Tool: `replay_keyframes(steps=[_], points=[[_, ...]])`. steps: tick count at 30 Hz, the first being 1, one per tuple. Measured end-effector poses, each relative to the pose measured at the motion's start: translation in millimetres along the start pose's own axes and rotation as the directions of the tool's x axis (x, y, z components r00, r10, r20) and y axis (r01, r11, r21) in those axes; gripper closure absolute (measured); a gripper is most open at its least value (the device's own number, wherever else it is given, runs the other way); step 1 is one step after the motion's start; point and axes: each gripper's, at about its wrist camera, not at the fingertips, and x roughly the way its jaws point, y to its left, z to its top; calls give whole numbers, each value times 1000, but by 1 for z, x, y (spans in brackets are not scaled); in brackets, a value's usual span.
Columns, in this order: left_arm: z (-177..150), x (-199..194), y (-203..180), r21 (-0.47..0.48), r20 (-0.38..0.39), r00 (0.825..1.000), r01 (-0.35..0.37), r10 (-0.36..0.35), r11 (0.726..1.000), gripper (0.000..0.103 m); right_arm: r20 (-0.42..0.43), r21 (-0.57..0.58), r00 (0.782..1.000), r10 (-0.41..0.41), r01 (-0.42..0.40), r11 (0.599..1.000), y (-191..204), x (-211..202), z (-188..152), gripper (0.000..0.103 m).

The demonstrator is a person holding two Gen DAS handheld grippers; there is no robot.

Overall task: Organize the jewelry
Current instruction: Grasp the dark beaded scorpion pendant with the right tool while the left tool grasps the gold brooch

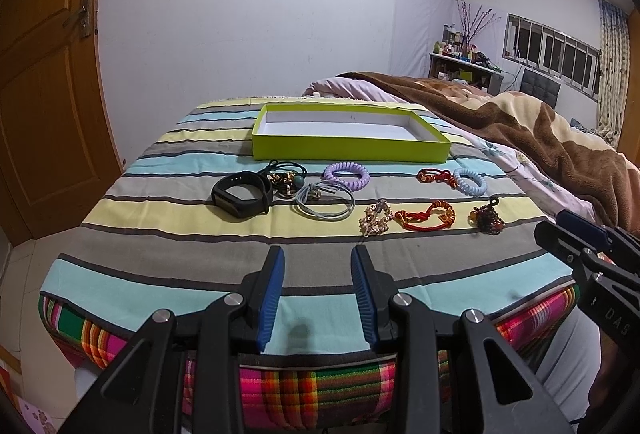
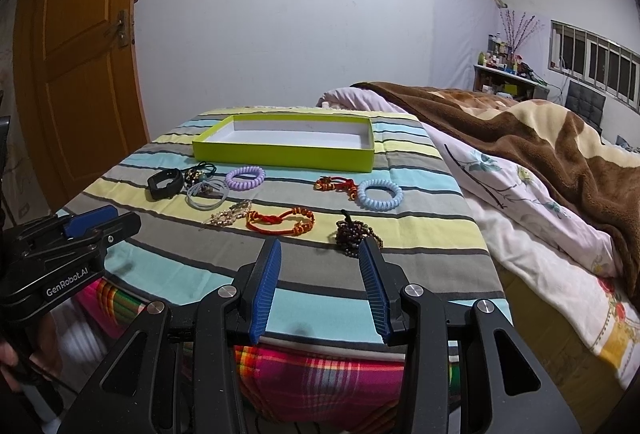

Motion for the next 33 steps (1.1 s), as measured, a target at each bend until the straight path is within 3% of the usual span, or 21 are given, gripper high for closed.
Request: replay_keyframes(steps=[14, 23, 33], points=[[8, 38, 4, 2, -89, 995, 37, -36, 999, 67, -37, 6, 999, -18, 18, 1000, -16, 30, 8, 61], [22, 62, -18, 43, -128, 983, 135, -128, 990, 67, -116, 19, 993, -18, 20, 1000, -31, 62, 11, 61], [33, 90, -31, 72, -200, 968, 170, -152, 983, 67, -246, 68, 968, 58, -43, 997, -40, 101, 13, 61]])
